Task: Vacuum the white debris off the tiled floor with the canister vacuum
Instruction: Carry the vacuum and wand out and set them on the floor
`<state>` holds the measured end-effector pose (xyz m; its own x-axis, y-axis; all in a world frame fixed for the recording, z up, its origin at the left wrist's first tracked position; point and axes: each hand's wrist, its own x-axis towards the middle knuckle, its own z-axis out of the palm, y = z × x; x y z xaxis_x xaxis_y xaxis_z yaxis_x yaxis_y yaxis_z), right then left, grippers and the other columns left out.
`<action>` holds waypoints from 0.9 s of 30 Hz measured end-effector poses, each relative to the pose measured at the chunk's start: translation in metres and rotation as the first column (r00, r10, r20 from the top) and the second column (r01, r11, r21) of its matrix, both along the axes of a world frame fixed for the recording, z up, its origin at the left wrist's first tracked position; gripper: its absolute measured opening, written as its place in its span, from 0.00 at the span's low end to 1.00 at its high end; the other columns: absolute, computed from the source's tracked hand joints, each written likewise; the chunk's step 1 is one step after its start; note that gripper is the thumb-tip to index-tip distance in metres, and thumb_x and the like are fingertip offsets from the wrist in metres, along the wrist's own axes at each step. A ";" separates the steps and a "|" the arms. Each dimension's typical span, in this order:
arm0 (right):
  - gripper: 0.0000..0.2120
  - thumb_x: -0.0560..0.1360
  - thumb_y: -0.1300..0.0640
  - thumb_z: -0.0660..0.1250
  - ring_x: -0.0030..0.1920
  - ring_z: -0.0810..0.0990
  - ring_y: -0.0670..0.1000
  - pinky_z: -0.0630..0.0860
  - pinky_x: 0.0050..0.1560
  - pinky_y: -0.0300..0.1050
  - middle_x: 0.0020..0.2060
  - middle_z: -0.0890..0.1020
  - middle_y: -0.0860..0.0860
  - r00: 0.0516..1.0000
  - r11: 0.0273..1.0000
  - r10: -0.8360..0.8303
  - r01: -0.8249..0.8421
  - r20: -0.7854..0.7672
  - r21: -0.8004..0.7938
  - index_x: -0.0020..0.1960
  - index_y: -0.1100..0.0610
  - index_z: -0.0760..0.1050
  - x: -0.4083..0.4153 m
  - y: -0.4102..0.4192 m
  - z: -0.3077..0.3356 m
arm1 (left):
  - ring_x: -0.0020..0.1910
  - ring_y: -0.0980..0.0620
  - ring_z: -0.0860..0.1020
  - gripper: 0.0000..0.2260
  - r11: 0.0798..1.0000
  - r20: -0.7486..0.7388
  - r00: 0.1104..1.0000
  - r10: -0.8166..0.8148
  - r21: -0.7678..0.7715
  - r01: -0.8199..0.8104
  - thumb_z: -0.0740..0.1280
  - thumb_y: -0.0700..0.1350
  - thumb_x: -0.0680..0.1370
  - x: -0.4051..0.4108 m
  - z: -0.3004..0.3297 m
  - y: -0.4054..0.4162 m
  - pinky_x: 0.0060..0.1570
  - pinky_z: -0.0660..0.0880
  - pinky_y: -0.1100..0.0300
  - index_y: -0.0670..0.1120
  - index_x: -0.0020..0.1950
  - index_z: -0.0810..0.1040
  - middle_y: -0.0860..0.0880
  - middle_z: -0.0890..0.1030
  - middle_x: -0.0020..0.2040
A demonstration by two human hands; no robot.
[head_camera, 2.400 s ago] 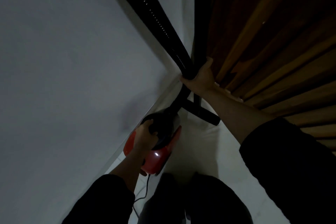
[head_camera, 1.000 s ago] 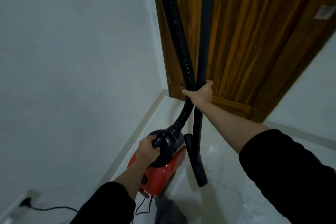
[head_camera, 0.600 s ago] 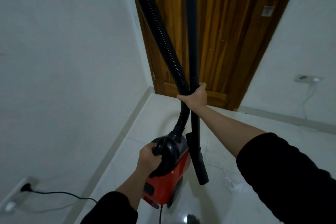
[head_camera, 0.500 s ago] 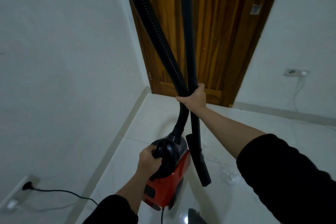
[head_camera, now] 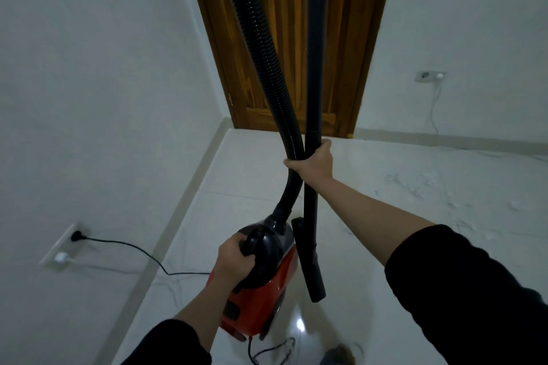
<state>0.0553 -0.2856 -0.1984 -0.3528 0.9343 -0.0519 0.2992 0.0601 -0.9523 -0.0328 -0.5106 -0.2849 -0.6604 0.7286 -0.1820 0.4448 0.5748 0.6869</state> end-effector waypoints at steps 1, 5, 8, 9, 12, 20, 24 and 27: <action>0.35 0.65 0.60 0.81 0.45 0.75 0.48 0.71 0.31 0.27 0.47 0.73 0.49 1.000 1.000 0.001 -0.001 0.004 -0.011 0.62 0.63 0.63 0.007 -0.007 -0.003 | 0.39 0.52 0.73 0.12 1.000 0.008 1.000 0.009 -0.020 -0.009 0.68 0.33 0.67 0.008 0.000 -0.007 0.36 0.66 0.70 0.50 0.40 0.72 0.54 0.76 0.36; 0.35 0.64 0.60 0.81 0.44 0.75 0.47 0.70 0.31 0.28 0.47 0.73 0.49 0.999 0.998 0.033 -0.032 0.019 -0.055 0.61 0.62 0.62 0.034 -0.026 -0.018 | 0.41 0.49 0.76 0.12 0.995 0.054 0.996 0.077 -0.061 -0.074 0.67 0.34 0.68 0.045 -0.011 -0.031 0.42 0.68 0.63 0.50 0.40 0.72 0.52 0.77 0.37; 0.34 0.64 0.59 0.81 0.40 0.74 0.42 0.69 0.31 0.28 0.45 0.72 0.47 0.996 0.994 0.082 -0.079 0.030 -0.078 0.60 0.60 0.62 0.053 -0.033 -0.029 | 0.42 0.48 0.76 0.12 0.987 0.072 0.989 0.133 -0.098 -0.125 0.67 0.34 0.68 0.073 -0.022 -0.041 0.43 0.68 0.62 0.50 0.42 0.73 0.50 0.78 0.39; 0.34 0.64 0.59 0.81 0.40 0.74 0.41 0.69 0.31 0.28 0.44 0.72 0.46 0.995 0.992 0.098 -0.096 0.034 -0.080 0.59 0.59 0.62 0.059 -0.034 -0.033 | 0.43 0.48 0.77 0.13 0.984 0.073 0.986 0.149 -0.105 -0.141 0.66 0.34 0.67 0.081 -0.026 -0.043 0.43 0.69 0.62 0.51 0.43 0.73 0.50 0.78 0.39; 0.33 0.64 0.59 0.81 0.38 0.73 0.39 0.71 0.29 0.27 0.42 0.71 0.44 0.992 0.990 0.117 -0.114 0.035 -0.082 0.57 0.58 0.61 0.079 -0.040 -0.037 | 0.41 0.50 0.75 0.12 0.982 0.059 0.986 0.156 -0.116 -0.148 0.66 0.34 0.67 0.105 -0.030 -0.048 0.42 0.68 0.63 0.51 0.43 0.74 0.54 0.77 0.37; 0.34 0.63 0.58 0.81 0.44 0.77 0.49 0.71 0.35 0.32 0.43 0.73 0.47 0.994 0.995 0.103 -0.102 0.034 -0.022 0.58 0.60 0.62 0.107 -0.058 -0.028 | 0.41 0.49 0.74 0.11 0.982 0.078 0.984 0.158 -0.121 -0.148 0.69 0.36 0.68 0.141 -0.032 -0.058 0.41 0.68 0.61 0.47 0.46 0.75 0.51 0.76 0.39; 0.34 0.63 0.59 0.81 0.42 0.76 0.47 0.71 0.34 0.31 0.41 0.72 0.45 0.995 0.996 0.090 -0.090 0.034 -0.002 0.58 0.60 0.62 0.102 -0.066 -0.033 | 0.42 0.49 0.75 0.12 0.986 0.120 0.982 0.144 -0.099 -0.133 0.70 0.35 0.67 0.137 -0.039 -0.060 0.43 0.68 0.61 0.48 0.45 0.73 0.50 0.77 0.40; 0.35 0.63 0.60 0.81 0.43 0.76 0.48 0.72 0.34 0.31 0.43 0.73 0.47 0.996 0.998 0.067 -0.067 0.057 -0.005 0.60 0.63 0.62 0.094 -0.071 -0.040 | 0.42 0.50 0.74 0.12 0.992 0.131 0.986 0.100 -0.084 -0.090 0.70 0.34 0.67 0.127 -0.046 -0.063 0.42 0.68 0.63 0.48 0.44 0.72 0.52 0.75 0.38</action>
<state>0.1494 -0.3562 -0.2387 -0.4106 0.9086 -0.0764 0.3486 0.0790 -0.9339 0.0945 -0.5738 -0.3311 -0.6913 0.6439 -0.3279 0.2920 0.6640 0.6884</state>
